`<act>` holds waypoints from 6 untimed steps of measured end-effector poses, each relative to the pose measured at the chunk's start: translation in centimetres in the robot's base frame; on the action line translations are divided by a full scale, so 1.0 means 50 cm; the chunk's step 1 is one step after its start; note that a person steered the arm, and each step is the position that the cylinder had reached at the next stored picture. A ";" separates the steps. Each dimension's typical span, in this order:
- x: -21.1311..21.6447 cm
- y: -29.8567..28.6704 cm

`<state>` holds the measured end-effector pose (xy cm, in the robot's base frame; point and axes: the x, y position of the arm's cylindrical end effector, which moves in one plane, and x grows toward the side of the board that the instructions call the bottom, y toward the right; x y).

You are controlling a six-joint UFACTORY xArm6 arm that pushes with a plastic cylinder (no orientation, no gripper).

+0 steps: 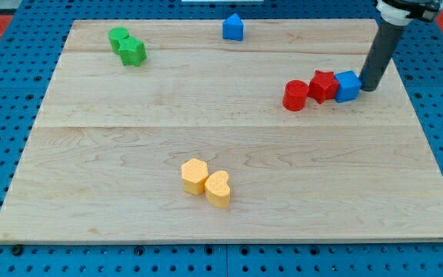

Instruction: Push the red star and blue cube slightly to the left side of the board

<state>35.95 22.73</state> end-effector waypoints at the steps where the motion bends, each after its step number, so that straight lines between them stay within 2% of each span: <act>1: -0.028 -0.021; 3: -0.083 -0.085; 6: -0.095 -0.113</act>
